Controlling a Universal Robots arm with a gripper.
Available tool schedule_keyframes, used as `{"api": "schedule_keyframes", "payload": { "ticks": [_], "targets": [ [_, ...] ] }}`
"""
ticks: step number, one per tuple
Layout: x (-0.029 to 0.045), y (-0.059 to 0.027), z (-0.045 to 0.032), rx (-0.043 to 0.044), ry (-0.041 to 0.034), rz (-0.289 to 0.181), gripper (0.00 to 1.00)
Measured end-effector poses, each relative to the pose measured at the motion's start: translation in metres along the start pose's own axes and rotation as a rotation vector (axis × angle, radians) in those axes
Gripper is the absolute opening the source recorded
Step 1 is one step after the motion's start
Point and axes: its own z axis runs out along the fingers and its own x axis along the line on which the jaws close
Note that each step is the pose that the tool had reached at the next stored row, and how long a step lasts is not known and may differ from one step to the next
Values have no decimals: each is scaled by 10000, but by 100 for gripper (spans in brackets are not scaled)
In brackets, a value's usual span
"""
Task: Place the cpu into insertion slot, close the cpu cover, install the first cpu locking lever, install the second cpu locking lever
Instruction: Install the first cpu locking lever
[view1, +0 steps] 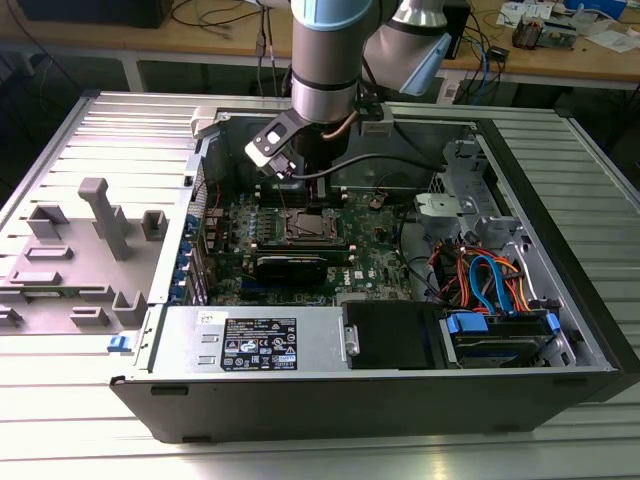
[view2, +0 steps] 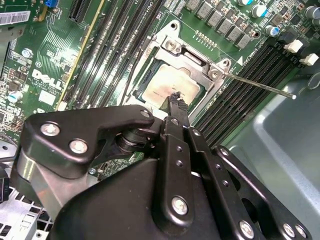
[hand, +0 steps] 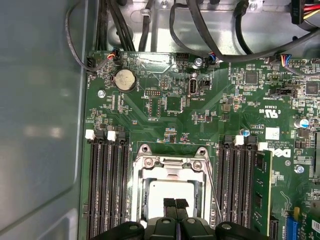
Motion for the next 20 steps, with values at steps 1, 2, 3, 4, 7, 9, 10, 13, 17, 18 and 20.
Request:
{"api": "schedule_keyframes", "payload": {
  "ticks": [1, 2, 3, 4, 7, 9, 10, 13, 17, 18, 20],
  "targets": [
    [0, 0, -3, 0, -1, 0, 11],
    [0, 0, -9, 1, -1, 0, 11],
    [0, 0, -13, 0, -1, 0, 11],
    [0, 0, -19, 1, -1, 0, 11],
    [1, 0, -35, 0, 0, 0, 11],
    [1, 0, -45, 2, -1, 0, 11],
    [1, 0, -49, 1, 0, 0, 11],
    [1, 0, -63, 1, 0, 0, 11],
    [1, 0, -73, 1, 0, 0, 11],
    [1, 0, -74, 1, 2, 0, 11],
    [1, 0, -75, 1, 2, -1, 11]
  ]
}}
